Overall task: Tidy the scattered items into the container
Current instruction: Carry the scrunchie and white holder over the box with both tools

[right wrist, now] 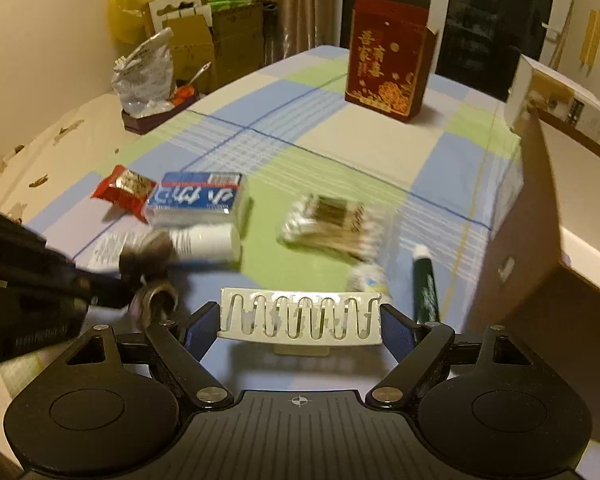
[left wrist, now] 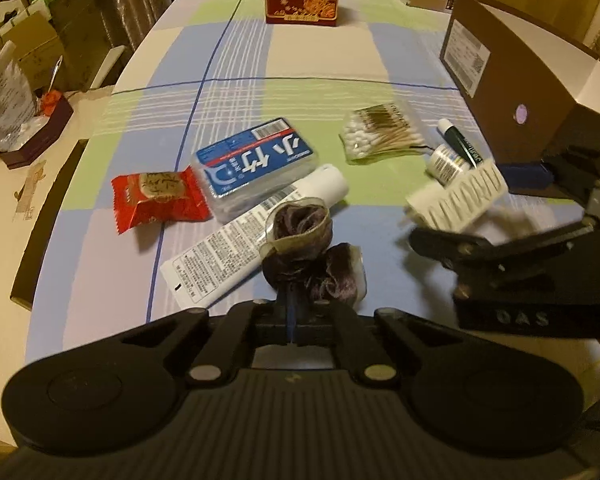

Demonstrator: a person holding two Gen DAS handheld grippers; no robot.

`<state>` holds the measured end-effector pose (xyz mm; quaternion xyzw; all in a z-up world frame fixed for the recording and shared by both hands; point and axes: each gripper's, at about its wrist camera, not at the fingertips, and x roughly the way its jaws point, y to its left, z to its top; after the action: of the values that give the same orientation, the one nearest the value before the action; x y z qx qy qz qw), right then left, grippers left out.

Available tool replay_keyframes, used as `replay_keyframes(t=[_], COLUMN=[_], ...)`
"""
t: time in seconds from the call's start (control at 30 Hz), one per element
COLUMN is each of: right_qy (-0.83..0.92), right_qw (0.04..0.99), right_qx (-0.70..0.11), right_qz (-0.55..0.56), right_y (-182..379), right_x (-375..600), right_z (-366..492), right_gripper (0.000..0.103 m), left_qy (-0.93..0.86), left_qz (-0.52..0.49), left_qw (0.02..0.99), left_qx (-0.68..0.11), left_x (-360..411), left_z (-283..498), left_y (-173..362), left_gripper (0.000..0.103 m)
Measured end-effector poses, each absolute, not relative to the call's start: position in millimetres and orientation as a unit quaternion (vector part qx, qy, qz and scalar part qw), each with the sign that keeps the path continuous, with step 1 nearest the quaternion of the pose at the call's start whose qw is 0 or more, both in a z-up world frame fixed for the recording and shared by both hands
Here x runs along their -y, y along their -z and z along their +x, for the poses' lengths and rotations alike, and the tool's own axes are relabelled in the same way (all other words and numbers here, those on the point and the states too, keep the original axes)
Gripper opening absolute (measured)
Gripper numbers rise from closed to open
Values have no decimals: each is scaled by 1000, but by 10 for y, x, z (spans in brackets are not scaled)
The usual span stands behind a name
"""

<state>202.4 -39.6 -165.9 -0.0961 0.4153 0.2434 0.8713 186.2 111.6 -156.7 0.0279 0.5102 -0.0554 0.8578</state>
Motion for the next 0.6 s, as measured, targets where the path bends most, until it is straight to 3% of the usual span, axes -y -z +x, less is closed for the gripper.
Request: replay_keyframes(t=[0.03, 0.1, 0.2, 0.43, 0.6], right_qy=[-242, -243, -247, -238, -237], right_qw=[870, 871, 875, 878, 877], right_qx=[-419, -419, -409, -409, -413], right_qz=[-93, -86, -82, -70, -68], right_y=[1649, 1609, 1507, 1391, 1365], right_x=[424, 466, 500, 685, 760], right_z=[2006, 1972, 1932, 1870, 1848], right_gripper=[86, 85, 85, 86, 85], left_qy=[54, 48, 51, 63, 39], left_qz=[22, 9, -19, -90, -82], left_qw=[858, 859, 864, 870, 864], left_qx=[-511, -509, -501, -480, -496], left_x=[-1120, -1131, -1147, -1178, -1093], left_z=[1867, 1890, 1899, 1903, 2067], left_y=[1573, 1584, 1536, 1367, 1486], left_gripper=[4, 21, 33, 41, 37])
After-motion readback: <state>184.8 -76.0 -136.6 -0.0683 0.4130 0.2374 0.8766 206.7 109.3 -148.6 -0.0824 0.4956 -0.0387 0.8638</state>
